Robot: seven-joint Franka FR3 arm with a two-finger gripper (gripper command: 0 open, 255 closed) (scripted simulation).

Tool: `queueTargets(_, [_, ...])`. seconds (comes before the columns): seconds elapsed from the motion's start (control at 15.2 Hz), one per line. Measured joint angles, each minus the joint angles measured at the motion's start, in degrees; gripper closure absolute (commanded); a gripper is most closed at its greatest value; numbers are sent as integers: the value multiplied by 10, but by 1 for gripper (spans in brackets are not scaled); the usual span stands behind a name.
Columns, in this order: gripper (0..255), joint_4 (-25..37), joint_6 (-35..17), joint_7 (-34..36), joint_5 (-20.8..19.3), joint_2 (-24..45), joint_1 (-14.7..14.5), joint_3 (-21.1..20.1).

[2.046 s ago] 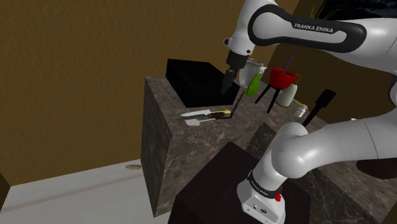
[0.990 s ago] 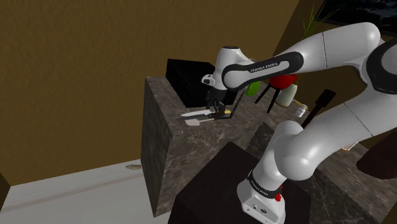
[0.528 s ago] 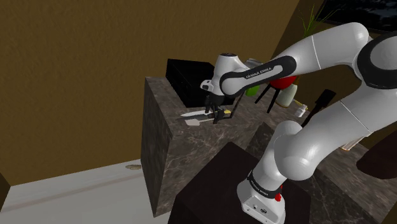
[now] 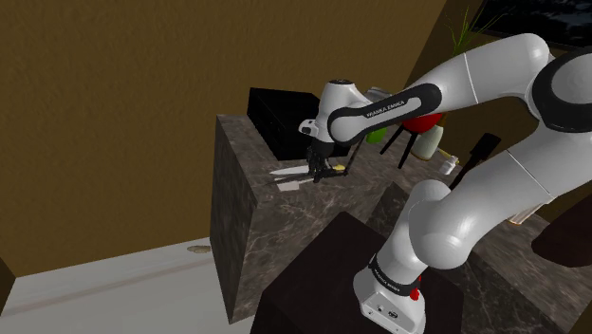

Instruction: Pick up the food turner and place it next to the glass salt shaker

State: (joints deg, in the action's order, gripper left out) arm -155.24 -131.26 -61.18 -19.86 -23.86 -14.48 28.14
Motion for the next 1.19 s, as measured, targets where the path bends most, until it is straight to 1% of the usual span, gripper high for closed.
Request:
queueTargets(0.53, [255,0,4,0,0,-4,1,-1])
queueTargets(1.19, [255,43,98,-1,9,-55,1,-23])
